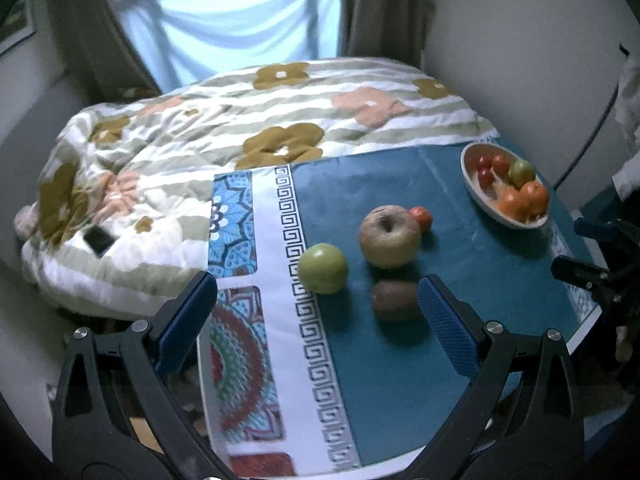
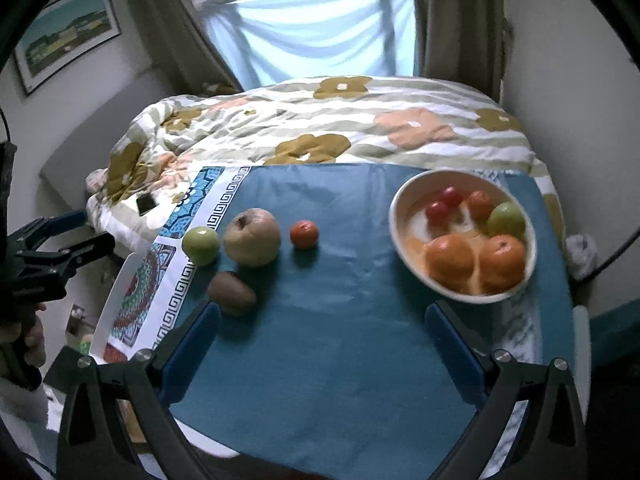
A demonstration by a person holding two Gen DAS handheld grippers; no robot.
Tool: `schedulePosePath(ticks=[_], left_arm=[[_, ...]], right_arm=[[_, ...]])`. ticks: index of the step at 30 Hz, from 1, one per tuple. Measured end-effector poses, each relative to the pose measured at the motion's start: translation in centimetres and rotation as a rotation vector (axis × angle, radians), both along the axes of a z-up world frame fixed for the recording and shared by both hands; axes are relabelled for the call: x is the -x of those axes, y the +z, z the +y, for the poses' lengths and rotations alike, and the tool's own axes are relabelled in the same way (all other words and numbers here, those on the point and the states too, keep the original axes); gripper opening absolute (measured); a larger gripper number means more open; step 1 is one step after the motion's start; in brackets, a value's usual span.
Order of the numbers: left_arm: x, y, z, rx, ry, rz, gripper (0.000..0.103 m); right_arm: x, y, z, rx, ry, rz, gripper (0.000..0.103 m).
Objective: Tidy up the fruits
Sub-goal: 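Lift both tools away from the plate back over the loose fruit, then grasp the green apple with the left tool while the right tool grasps the brown kiwi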
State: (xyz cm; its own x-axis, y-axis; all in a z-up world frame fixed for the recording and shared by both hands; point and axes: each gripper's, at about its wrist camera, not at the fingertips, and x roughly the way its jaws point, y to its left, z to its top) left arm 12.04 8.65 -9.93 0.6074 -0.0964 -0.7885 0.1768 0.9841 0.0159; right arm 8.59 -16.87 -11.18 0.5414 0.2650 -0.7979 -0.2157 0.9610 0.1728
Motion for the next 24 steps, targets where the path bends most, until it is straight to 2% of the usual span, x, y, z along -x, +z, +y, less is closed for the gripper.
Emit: schedulePosePath(ticks=[9, 16, 22, 24], left_arm=[[-4.6, -4.3, 2.3, 0.031, -0.16, 0.074, 0.103], [-7.2, -7.5, 2.4, 0.057, -0.257, 0.14, 0.103], [-8.9, -10.2, 1.3, 0.067, -0.329, 0.192, 0.103], [-9.3, -10.8, 1.2, 0.071, -0.341, 0.207, 0.097]], right_arm=[[-0.8, -4.8, 7.0, -0.021, -0.073, 0.143, 0.102], [-1.5, -7.5, 11.0, 0.004, -0.124, 0.176, 0.102], [-1.7, -9.0, 12.1, 0.025, -0.171, 0.188, 0.102], [-1.9, -9.6, 12.1, 0.024, -0.191, 0.195, 0.102]])
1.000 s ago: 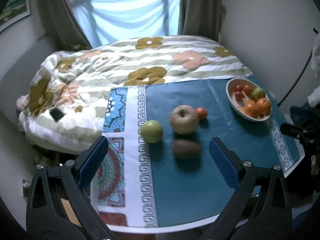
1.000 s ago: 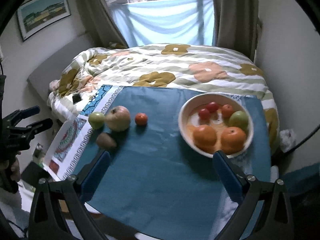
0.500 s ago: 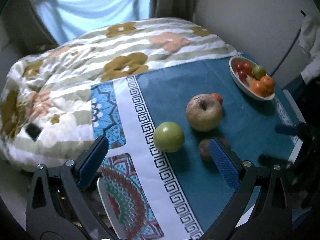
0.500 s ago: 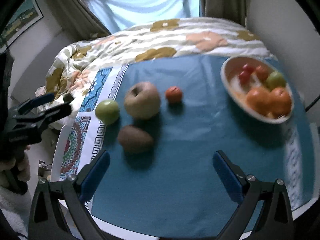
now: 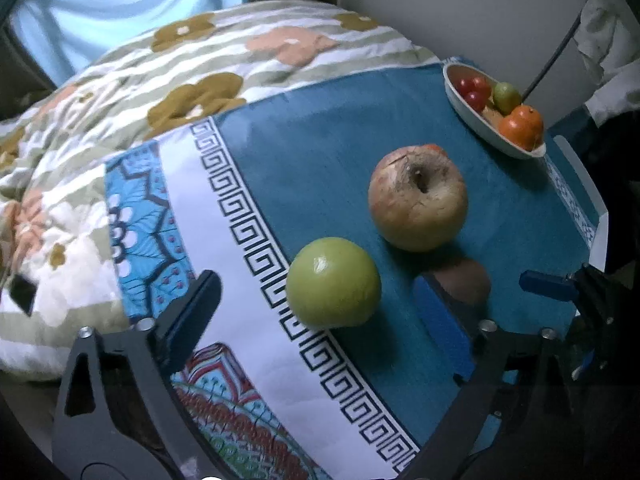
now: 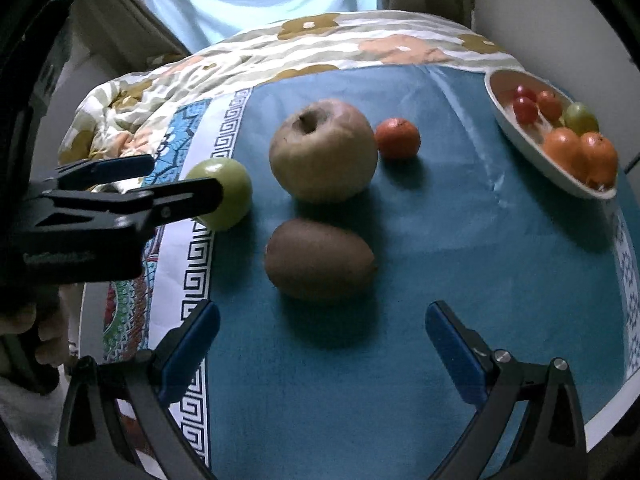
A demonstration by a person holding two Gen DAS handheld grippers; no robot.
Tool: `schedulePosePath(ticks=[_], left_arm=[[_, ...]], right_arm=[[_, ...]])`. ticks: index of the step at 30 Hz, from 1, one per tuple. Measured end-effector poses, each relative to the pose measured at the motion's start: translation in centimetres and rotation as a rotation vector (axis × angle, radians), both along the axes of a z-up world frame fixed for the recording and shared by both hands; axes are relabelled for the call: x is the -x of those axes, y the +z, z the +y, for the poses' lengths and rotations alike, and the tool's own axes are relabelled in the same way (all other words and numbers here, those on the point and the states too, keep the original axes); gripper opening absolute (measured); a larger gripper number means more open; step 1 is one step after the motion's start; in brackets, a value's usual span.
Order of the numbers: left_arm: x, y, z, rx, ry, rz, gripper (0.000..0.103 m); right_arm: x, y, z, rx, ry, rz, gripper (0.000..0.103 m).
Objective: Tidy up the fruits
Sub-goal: 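Grasp the green apple with the left tool while the right tool grasps the brown kiwi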
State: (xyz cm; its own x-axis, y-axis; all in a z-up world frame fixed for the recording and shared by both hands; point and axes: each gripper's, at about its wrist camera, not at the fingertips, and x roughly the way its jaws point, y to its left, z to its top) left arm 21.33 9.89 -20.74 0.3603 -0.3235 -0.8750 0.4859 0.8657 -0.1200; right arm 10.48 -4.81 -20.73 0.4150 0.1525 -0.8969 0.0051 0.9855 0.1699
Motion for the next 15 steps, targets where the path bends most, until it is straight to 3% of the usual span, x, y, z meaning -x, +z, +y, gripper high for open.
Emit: schedulePosePath(ticks=[3, 9, 13, 15], left_arm=[[-0.6, -0.9, -0.3, -0.005, -0.018, 0.017, 0.094], [-0.7, -2.2, -1.0, -0.024, -0.06, 0.043, 0.075], [-0.6, -2.2, -1.2, 0.003, -0.091, 0.058, 0.06], [-0.4, -2.2, -1.7, -0.017, -0.098, 0.047, 0.06]], right_arm=[[-0.2, -0.7, -0.2, -0.003, -0.026, 0.009, 0.102], [-0.8, -1.2, -0.3, -0.017, -0.06, 0.01, 0.101], [-1.1, -1.4, -0.1, -0.017, -0.059, 0.011, 0.096], [-1.2, -1.5, 0.0, -0.018, -0.057, 0.009, 0.092]])
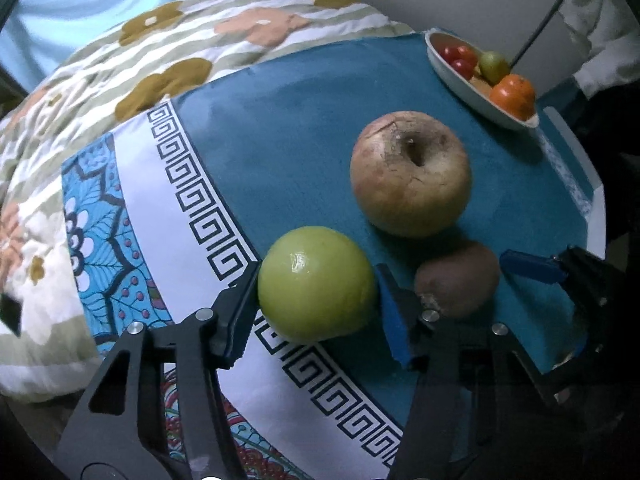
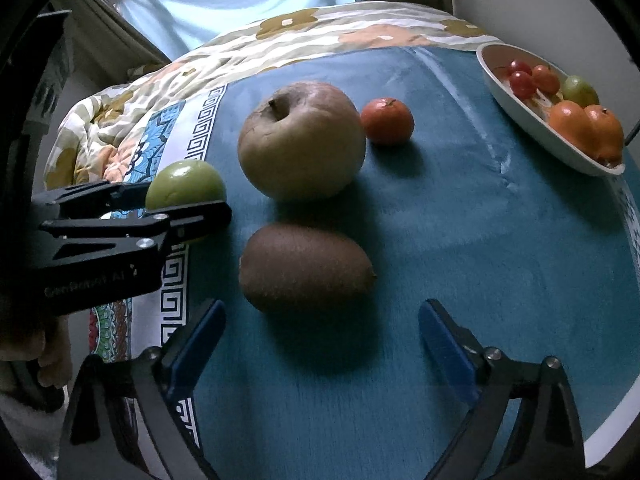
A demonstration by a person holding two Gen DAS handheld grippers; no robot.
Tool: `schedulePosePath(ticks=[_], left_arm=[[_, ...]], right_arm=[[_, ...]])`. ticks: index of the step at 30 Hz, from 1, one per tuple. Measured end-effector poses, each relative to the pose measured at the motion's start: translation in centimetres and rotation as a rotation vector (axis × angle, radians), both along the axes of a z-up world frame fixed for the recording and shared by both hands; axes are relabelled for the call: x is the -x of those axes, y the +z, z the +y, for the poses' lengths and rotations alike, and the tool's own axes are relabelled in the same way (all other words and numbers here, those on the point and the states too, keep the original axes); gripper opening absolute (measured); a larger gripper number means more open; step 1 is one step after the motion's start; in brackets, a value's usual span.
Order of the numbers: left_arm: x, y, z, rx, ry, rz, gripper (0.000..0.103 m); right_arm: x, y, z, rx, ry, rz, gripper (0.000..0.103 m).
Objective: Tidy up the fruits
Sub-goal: 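Grasp the green apple with the left tool while the right tool grasps the brown kiwi, then carry both fruits to the plate while the left tool releases the green apple onto it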
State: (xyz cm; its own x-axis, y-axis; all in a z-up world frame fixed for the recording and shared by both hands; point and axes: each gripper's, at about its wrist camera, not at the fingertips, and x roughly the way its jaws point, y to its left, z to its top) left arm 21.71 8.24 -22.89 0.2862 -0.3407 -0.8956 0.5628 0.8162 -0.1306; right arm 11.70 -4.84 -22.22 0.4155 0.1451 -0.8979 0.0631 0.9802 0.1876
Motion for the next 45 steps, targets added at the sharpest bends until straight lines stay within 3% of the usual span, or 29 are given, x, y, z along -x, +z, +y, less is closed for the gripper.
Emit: schedulePosePath(ticks=[28, 32, 45], left_arm=[[0.8, 0.3, 3.6, -0.05, 0.111, -0.018, 0.06], [1.2, 0.4, 3.6, -0.051, 0.128, -0.019, 0.06], [2.7, 2.4, 4.0, -0.029, 0.201, -0.039, 0.06]], right_arm=[[-1.6, -0.2, 1.1, 0.02, 0.021, -0.046, 0.075], [-1.5, -0.1, 1.3, 0.026, 0.033, -0.056, 0.062], [-1.0, 2.2, -1.5, 0.0, -0.002, -0.084, 0.061]])
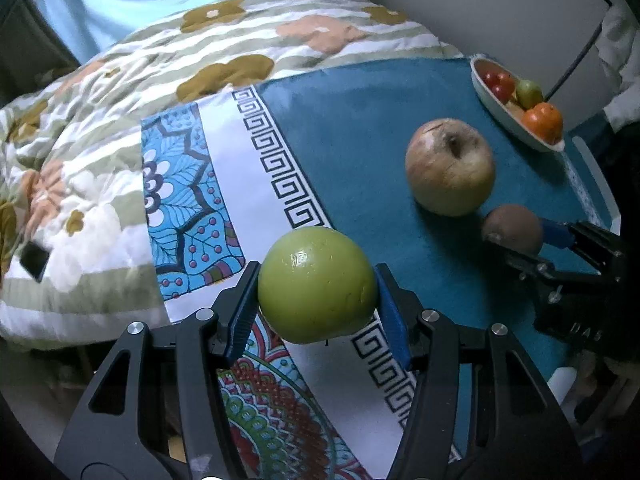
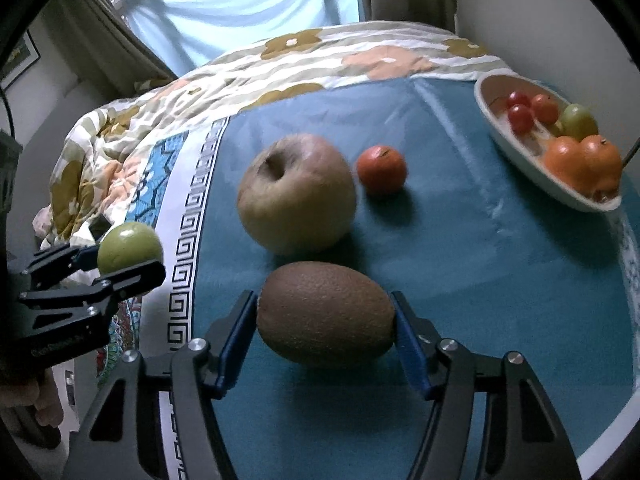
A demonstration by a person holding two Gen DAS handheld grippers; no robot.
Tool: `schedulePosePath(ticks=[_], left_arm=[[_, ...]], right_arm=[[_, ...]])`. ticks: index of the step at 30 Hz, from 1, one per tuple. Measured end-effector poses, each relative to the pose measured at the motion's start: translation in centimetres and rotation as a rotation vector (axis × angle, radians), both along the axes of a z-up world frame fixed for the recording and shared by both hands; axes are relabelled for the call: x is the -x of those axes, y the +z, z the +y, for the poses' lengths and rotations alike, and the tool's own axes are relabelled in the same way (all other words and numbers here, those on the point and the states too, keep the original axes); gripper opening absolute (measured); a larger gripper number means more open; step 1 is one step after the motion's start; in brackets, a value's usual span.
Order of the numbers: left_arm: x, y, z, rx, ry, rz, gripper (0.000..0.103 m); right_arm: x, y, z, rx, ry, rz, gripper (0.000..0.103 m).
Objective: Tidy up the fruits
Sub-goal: 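Carry both fruits to the plate while the left tool releases the green apple onto it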
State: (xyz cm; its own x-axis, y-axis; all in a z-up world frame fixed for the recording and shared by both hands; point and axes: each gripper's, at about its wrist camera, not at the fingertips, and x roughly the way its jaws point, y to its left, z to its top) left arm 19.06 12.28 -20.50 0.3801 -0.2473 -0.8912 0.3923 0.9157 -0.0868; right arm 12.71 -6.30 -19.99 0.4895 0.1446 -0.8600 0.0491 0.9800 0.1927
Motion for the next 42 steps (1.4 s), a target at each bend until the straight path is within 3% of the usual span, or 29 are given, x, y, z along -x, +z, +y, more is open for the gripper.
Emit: schedulePosePath(ticks=[13, 23, 31, 42], left_arm=[[1.0, 5.7, -5.8, 0.012, 0.101, -0.07, 0.06], [0.1, 8.3, -15.7, 0.077, 0.116, -0.098, 0.06], [-1.9, 7.4, -23.7, 0.107, 0.091, -0.098, 0.06], [-5.2, 3.3, -30.1, 0.091, 0.096, -0.06, 0.06]], right_arm=[[-0.6, 5.0, -8.8, -0.007, 0.029, -0.079, 0.061], [-2.1, 7.3, -18.4, 0.021, 0.053, -0.099, 0.061], [-3.9, 7.6, -24.6, 0.042, 0.059, -0.11, 0.061], [-6.0, 5.9, -29.9, 0.033, 0.095, -0.097, 0.061]])
